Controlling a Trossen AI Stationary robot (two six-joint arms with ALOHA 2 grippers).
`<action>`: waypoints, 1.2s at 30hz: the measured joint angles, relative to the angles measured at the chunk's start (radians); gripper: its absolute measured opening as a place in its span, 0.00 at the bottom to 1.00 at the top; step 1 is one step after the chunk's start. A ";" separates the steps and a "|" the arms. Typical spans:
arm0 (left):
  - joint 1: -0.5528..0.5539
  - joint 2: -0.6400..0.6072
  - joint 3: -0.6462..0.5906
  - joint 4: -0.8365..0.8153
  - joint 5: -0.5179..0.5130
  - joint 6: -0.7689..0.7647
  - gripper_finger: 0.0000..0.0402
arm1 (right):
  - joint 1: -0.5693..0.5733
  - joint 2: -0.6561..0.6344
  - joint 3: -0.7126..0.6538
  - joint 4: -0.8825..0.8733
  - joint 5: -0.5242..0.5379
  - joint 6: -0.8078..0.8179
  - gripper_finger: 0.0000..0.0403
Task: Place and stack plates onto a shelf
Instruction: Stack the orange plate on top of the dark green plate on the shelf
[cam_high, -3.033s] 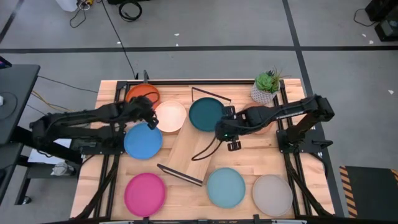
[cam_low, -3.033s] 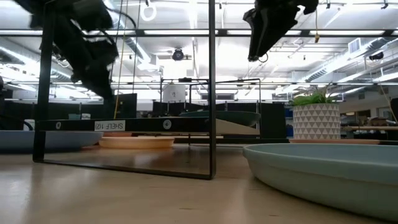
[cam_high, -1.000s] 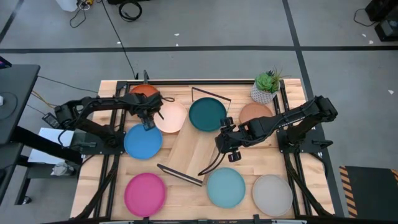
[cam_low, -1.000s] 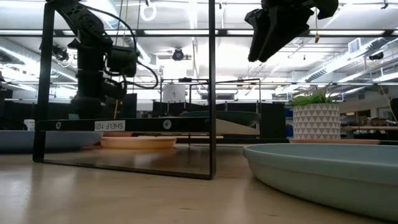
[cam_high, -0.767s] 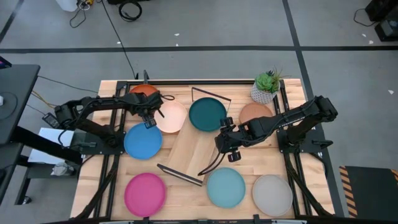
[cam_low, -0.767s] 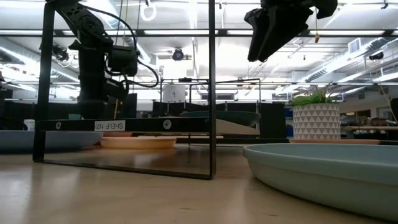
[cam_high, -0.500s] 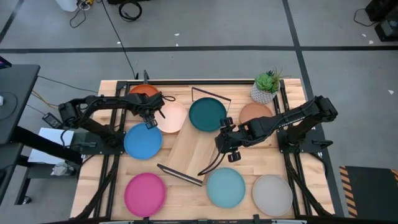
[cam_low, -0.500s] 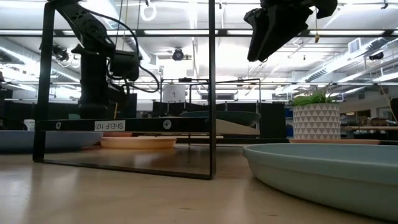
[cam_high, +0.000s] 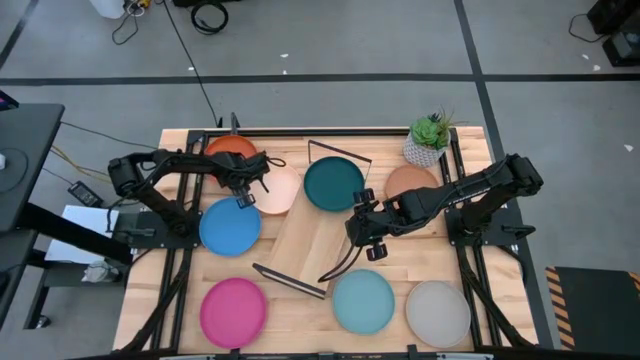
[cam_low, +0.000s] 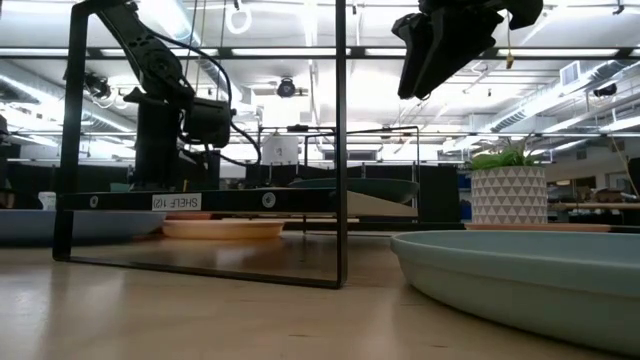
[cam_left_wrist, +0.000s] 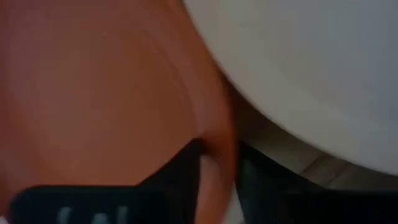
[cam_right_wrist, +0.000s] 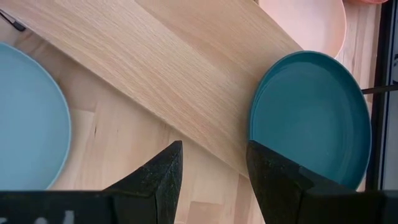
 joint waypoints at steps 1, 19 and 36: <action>0.000 -0.001 0.001 -0.002 -0.011 0.001 0.13 | 0.000 0.000 0.000 0.000 0.000 0.000 0.45; -0.177 -0.147 0.266 -0.480 0.025 0.027 0.04 | 0.000 -0.006 0.001 -0.051 0.033 0.008 0.45; -0.699 -0.321 0.320 -0.342 0.007 0.623 0.04 | 0.001 -0.118 0.003 -0.060 0.063 0.064 0.45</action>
